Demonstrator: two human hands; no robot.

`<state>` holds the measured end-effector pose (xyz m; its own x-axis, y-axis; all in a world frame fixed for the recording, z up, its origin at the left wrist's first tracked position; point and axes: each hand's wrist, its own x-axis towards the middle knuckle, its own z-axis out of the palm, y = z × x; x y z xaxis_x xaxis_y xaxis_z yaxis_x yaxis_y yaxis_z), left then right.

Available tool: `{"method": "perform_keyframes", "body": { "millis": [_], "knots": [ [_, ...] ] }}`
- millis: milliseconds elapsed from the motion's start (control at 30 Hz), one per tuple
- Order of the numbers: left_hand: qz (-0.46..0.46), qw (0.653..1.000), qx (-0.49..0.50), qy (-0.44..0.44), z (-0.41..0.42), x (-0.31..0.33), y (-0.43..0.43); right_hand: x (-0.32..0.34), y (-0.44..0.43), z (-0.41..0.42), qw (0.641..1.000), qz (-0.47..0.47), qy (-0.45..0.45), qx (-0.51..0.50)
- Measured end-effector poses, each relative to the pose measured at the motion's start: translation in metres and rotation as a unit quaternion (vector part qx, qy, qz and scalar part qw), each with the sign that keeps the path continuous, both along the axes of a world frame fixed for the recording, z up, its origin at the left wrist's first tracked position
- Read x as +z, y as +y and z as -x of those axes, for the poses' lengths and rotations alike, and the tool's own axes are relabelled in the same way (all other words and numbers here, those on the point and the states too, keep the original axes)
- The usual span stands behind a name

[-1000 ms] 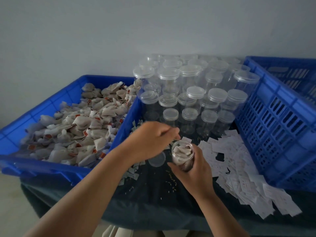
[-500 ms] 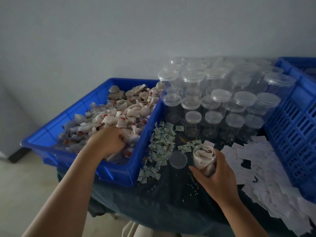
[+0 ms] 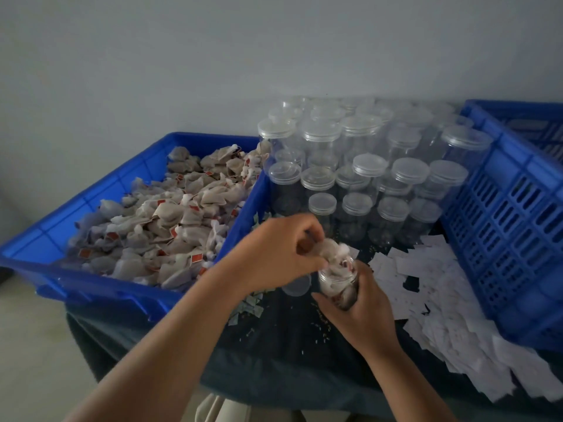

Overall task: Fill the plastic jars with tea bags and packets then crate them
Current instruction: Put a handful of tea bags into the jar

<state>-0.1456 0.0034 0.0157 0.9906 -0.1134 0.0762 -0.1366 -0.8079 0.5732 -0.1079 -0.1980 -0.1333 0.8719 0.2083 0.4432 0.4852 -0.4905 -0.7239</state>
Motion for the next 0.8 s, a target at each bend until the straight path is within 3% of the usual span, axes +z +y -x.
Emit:
{"method": "perform_keyframes", "body": {
  "millis": [67, 200, 300, 367, 467, 667, 733, 800],
  "knots": [
    [-0.061, 0.998, -0.015, -0.01, -0.009, -0.013, -0.022, 0.001, 0.0, 0.0, 1.0, 0.001, 0.004, -0.006],
    [-0.036, 0.996, -0.051, -0.056, -0.01, -0.023, -0.034, 0.002, -0.002, 0.0, 1.0, -0.007, -0.007, -0.013],
    [-0.174, 0.978, -0.088, -0.07, -0.005, -0.03, -0.037, -0.001, -0.002, -0.002, 1.0, 0.007, -0.023, 0.008],
    [-0.231, 0.965, -0.061, -0.104, -0.002, -0.035, -0.041, -0.004, -0.001, -0.005, 0.999, 0.026, -0.044, 0.011],
    [-0.188, 0.971, -0.046, -0.138, 0.003, -0.039, -0.046, -0.005, 0.0, -0.004, 0.999, 0.013, -0.048, 0.003],
    [-0.185, 0.977, -0.102, -0.007, 0.0, -0.033, -0.043, -0.003, -0.003, -0.004, 0.998, 0.016, -0.06, 0.0],
    [-0.156, 0.981, -0.111, -0.032, 0.001, -0.031, -0.041, -0.003, -0.003, -0.004, 0.999, -0.002, -0.041, -0.009],
    [-0.075, 0.99, -0.032, -0.116, 0.002, -0.033, -0.032, -0.004, -0.003, -0.004, 0.999, -0.01, -0.039, -0.024]
  ]
}}
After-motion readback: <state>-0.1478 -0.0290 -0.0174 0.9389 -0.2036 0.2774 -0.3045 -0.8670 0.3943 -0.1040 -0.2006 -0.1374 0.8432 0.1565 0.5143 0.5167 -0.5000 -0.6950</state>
